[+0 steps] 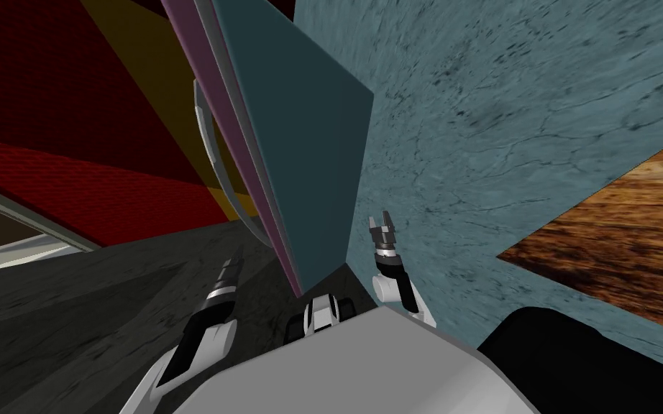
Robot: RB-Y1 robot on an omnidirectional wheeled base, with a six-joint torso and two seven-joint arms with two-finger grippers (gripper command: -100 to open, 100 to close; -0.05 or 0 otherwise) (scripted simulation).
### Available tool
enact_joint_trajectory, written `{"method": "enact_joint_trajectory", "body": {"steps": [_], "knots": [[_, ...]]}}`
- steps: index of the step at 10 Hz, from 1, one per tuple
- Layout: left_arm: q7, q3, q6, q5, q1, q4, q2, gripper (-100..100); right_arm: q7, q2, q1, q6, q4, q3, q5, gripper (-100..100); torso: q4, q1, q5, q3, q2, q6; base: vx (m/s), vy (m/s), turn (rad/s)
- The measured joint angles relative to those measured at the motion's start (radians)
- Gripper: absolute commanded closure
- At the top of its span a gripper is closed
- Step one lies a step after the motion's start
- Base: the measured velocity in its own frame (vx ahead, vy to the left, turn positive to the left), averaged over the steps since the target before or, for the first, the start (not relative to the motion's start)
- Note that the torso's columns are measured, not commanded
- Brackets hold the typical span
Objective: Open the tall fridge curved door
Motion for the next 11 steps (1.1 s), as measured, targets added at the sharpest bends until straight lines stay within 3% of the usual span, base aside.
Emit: {"method": "enact_joint_trajectory", "body": {"steps": [2,5,7,8,11], "knots": [[-0.013,0.020,0.017,-0.010,-0.018,0.035,-0.011,-100,0.000,0.000,0.000,0.000,0.000,0.000,0.000,0,0.000,0.002,0.000,0.001,0.001,0.000,0.170,-0.124,0.047],[-0.033,0.050,0.040,-0.025,-0.038,0.086,-0.063,-100,0.000,0.000,0.000,0.000,0.000,0.000,0.000,0,0.001,0.000,0.000,0.002,0.003,0.000,0.113,-0.116,0.040],[-0.036,0.052,0.051,-0.025,-0.032,0.071,-0.066,-100,0.000,0.000,0.000,0.000,0.000,0.000,0.000,0,0.002,0.004,0.001,0.002,0.002,0.001,0.056,0.004,-0.014],[-0.036,0.052,0.055,-0.025,-0.032,0.069,-0.066,100,0.000,0.000,0.000,0.000,0.000,0.000,0.000,0,0.001,0.002,0.000,0.001,0.002,0.001,0.005,0.002,0.001],[-0.027,0.037,0.053,-0.022,-0.035,0.083,-0.049,100,0.000,-0.001,-0.001,0.000,0.000,-0.001,0.000,0,0.003,0.007,0.000,0.000,0.000,0.002,-0.047,0.224,-0.079]]}}
